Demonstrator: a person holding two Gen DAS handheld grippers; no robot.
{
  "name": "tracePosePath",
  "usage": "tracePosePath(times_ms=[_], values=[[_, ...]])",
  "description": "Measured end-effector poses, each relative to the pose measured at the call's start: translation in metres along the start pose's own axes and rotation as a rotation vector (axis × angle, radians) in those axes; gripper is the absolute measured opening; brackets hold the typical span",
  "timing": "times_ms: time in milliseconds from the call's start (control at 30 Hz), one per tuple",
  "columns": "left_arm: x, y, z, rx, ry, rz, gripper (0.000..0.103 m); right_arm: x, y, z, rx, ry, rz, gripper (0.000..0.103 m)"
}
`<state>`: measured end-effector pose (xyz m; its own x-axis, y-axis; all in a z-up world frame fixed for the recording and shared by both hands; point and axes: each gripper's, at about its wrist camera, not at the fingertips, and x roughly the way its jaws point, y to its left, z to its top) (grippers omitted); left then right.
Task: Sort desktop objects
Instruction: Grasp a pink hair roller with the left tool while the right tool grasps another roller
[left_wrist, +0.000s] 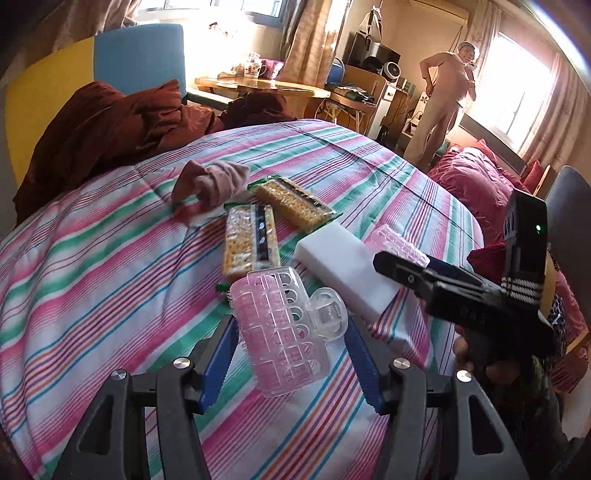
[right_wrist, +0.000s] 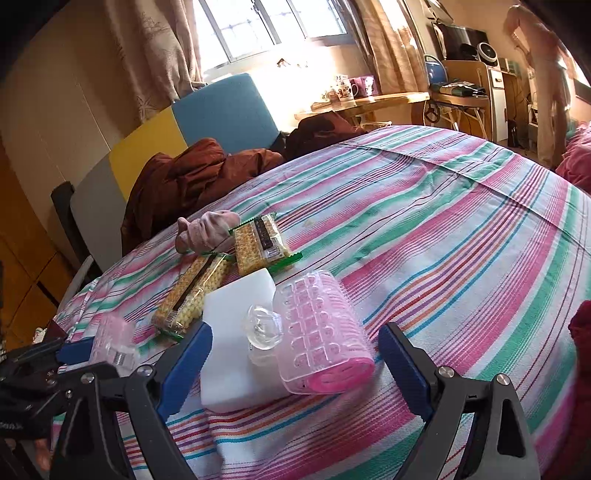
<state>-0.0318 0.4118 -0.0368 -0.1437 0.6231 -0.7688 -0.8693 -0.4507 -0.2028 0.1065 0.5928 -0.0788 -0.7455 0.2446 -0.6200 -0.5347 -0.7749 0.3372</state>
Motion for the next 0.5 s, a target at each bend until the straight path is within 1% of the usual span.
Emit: tracePosePath(times_ms=[67, 100, 133, 167, 200, 233, 333, 433, 500], values=[[-0.012, 0.009, -0.013, -0.020, 0.003, 0.005, 0.061, 0.001, -0.002, 0.000, 0.012, 0.007, 0.007, 0.090], [-0.018, 0.013, -0.019, -0.028, 0.002, 0.009, 0.061, 0.002, -0.003, 0.000, 0.017, 0.010, 0.008, 0.086], [-0.023, 0.017, -0.025, -0.032, 0.005, 0.017, 0.061, 0.002, -0.004, -0.001, 0.018, 0.013, 0.003, 0.077], [-0.028, 0.021, -0.031, -0.038, 0.008, 0.024, 0.061, 0.002, -0.005, -0.001, 0.021, 0.013, -0.001, 0.074], [-0.033, 0.026, -0.038, -0.049, 0.011, 0.028, 0.061, 0.001, -0.006, -0.001, 0.025, 0.011, -0.004, 0.068], [-0.038, 0.030, -0.044, -0.060, 0.014, 0.032, 0.061, 0.000, -0.007, 0.000, 0.030, 0.009, -0.007, 0.065], [-0.051, 0.040, -0.062, -0.087, 0.028, 0.041, 0.061, -0.008, -0.002, -0.001, 0.018, -0.003, -0.010, 0.064], [-0.058, 0.045, -0.079, -0.099, 0.047, 0.052, 0.061, -0.025, 0.011, -0.004, -0.013, -0.033, 0.000, 0.064], [-0.062, 0.048, -0.089, -0.111, 0.058, 0.061, 0.061, -0.035, 0.026, -0.009, -0.052, -0.034, 0.040, 0.063]])
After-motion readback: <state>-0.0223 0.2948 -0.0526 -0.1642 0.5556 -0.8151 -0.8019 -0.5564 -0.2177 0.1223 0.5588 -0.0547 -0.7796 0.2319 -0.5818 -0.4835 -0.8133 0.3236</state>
